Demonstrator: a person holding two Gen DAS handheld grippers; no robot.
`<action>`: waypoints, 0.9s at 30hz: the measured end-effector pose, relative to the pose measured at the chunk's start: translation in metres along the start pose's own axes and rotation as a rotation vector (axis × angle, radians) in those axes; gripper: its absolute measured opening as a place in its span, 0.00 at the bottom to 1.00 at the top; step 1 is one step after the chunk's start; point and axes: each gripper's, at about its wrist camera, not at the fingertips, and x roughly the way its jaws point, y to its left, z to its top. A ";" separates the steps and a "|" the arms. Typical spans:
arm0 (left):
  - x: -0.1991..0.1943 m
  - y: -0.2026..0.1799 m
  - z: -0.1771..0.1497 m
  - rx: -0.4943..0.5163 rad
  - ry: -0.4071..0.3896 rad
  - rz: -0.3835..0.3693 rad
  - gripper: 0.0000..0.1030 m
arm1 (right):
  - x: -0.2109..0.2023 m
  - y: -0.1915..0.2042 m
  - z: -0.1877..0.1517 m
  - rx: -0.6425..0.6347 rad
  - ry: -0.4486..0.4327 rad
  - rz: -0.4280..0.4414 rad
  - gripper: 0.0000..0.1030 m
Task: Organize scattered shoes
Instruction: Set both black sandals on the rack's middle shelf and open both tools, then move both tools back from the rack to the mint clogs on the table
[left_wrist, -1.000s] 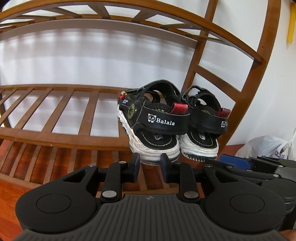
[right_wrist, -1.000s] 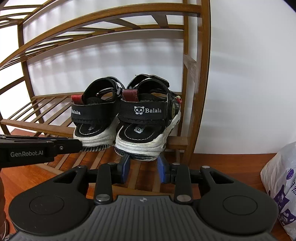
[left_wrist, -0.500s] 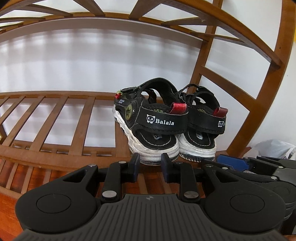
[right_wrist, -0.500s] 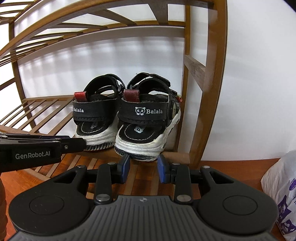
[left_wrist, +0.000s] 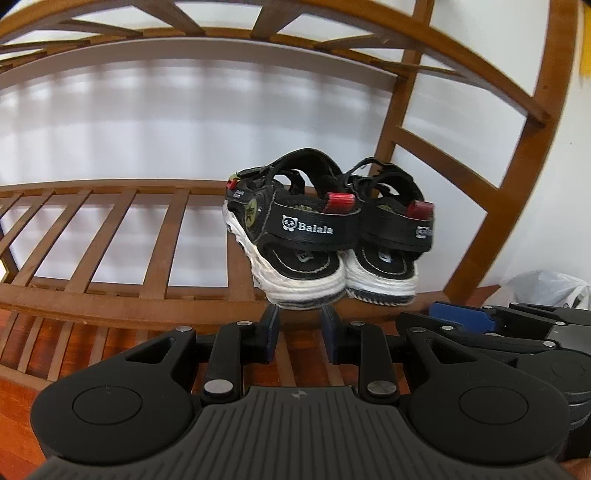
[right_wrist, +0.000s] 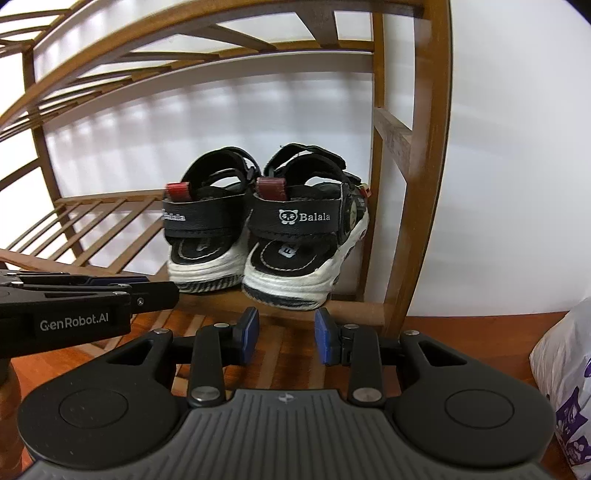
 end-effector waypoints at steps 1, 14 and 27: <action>-0.004 -0.001 -0.001 -0.002 0.003 0.002 0.28 | -0.003 0.000 0.000 0.000 0.001 0.006 0.37; -0.063 -0.011 -0.032 -0.040 0.016 0.025 0.32 | -0.059 0.004 -0.014 -0.005 0.016 0.109 0.46; -0.113 -0.017 -0.067 -0.082 0.034 0.067 0.38 | -0.112 0.017 -0.044 -0.054 0.049 0.205 0.54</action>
